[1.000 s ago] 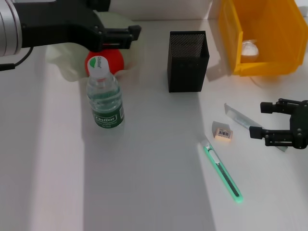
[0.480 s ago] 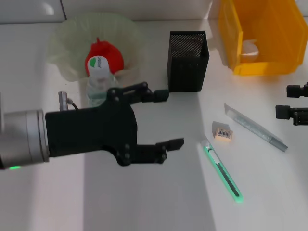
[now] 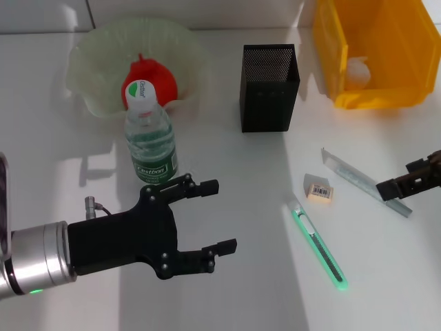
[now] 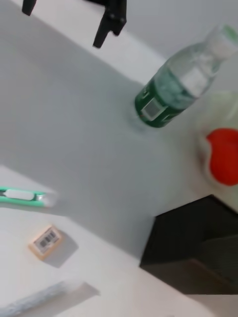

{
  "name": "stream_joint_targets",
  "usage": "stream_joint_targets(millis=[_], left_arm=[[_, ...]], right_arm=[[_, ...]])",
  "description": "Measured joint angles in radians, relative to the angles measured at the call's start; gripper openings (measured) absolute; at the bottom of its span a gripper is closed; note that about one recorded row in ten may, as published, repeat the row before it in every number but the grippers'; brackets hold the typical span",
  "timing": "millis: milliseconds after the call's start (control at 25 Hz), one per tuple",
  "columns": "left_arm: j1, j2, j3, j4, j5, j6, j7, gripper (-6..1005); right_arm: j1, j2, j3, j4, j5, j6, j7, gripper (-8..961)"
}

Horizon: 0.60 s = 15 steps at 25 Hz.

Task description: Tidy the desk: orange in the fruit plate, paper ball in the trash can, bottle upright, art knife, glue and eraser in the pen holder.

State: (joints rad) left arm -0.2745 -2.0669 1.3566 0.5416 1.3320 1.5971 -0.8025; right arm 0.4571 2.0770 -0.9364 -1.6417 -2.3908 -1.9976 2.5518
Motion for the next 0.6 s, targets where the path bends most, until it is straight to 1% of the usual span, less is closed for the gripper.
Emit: stream_joint_targets(millis=[120,160,200,320,360,400,440,520,560,600], left_arm=[[0.006,0.002,-0.01,-0.019,0.002,-0.002,0.049,829],[0.011,0.002,-0.011,-0.02,0.002,-0.002,0.059,829],[0.013,0.003,-0.013,-0.021,0.003,-0.003,0.064,829],[0.015,0.005,-0.022,-0.029,0.004,-0.003,0.069,829],[0.015,0.005,-0.026,-0.031,0.004,-0.003,0.07,829],[0.015,0.005,-0.026,-0.031,0.004,-0.003,0.07,829],[0.016,0.005,-0.027,-0.031,0.004,-0.003,0.07,829],[0.016,0.004,-0.027,-0.033,0.004,-0.004,0.07,829],[0.017,0.004,-0.027,-0.034,0.004,-0.006,0.068,829],[0.017,0.004,-0.027,-0.034,0.004,-0.006,0.068,829]], right_arm=[[0.038,0.001,-0.127,0.001,-0.06,0.002,0.13,829],[0.057,0.002,-0.215,0.003,-0.096,0.015,0.195,828],[0.057,0.002,-0.215,0.003,-0.096,0.015,0.195,828],[0.083,0.003,-0.326,0.021,-0.143,0.049,0.256,827],[0.093,0.006,-0.398,0.042,-0.179,0.086,0.293,827],[0.093,0.006,-0.398,0.042,-0.179,0.086,0.293,826],[0.094,0.006,-0.424,0.049,-0.195,0.105,0.312,825],[0.092,0.007,-0.488,0.069,-0.229,0.155,0.356,822],[0.088,0.009,-0.528,0.094,-0.235,0.201,0.386,821],[0.088,0.009,-0.528,0.094,-0.235,0.201,0.386,820]])
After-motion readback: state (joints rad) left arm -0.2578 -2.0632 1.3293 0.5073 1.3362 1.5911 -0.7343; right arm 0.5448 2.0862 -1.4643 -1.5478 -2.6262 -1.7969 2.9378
